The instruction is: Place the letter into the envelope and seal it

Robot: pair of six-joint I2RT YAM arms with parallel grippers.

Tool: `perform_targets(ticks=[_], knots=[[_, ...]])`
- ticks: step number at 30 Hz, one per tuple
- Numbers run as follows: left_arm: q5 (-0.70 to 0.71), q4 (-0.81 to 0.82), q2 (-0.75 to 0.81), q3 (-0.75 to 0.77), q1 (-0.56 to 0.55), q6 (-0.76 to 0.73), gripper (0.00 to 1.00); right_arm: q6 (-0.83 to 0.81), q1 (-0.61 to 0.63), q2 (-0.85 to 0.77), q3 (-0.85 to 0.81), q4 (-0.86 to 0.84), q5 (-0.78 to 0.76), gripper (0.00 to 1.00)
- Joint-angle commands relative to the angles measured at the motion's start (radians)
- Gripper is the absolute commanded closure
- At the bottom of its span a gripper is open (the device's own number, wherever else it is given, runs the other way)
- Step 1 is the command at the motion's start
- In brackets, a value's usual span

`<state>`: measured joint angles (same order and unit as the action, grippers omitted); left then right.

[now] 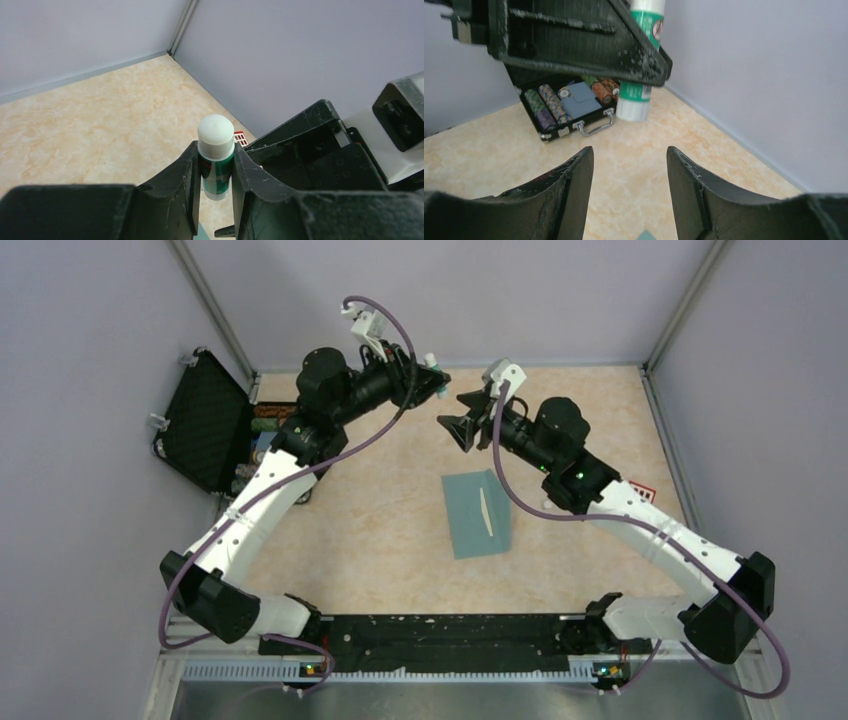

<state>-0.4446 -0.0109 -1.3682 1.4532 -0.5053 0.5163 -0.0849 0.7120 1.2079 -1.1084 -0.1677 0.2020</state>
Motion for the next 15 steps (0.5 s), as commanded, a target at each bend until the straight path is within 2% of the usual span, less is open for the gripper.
perform_targets(ticks=[1,15], knots=[[0.02,0.021,0.015,0.039,-0.008,0.016,1.0,0.041,0.043,0.024,-0.098,-0.087,-0.071,0.45],[0.019,0.03,0.02,0.031,-0.014,0.02,1.0,0.075,0.065,0.074,-0.135,-0.097,-0.098,0.53]])
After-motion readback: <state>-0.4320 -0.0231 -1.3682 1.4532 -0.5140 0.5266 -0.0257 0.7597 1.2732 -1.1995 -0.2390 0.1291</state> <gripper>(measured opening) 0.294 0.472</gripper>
